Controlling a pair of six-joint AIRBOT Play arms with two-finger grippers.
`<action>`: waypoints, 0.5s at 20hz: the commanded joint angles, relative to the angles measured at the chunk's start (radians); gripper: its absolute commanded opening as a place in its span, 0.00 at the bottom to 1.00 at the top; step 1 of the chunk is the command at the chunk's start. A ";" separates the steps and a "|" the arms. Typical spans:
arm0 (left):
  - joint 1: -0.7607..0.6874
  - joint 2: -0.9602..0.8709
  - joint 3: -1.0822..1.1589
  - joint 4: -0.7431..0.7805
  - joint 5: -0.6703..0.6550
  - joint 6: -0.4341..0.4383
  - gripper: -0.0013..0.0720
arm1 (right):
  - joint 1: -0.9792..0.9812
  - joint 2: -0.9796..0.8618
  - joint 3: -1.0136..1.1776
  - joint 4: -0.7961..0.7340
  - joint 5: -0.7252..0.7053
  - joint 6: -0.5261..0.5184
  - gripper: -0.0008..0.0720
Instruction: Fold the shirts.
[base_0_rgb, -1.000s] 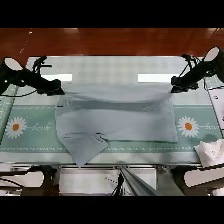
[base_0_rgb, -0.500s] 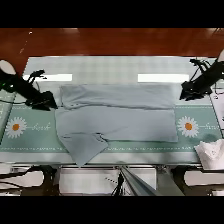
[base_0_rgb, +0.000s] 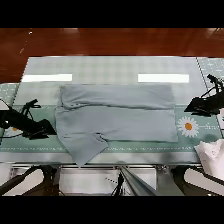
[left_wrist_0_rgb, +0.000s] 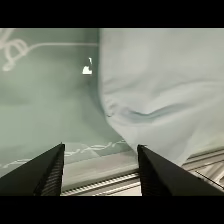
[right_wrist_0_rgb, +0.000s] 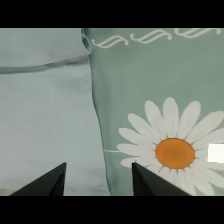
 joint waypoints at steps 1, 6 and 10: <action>0.013 0.009 -0.109 -0.129 0.047 0.080 0.76 | -0.016 0.016 -0.042 0.060 -0.053 -0.036 0.69; -0.045 0.001 -0.137 -0.180 0.031 0.076 0.76 | -0.016 0.016 -0.042 0.065 -0.071 -0.039 0.69; -0.137 -0.012 -0.153 -0.195 0.182 -0.021 0.67 | -0.016 0.016 -0.042 0.072 -0.063 -0.038 0.69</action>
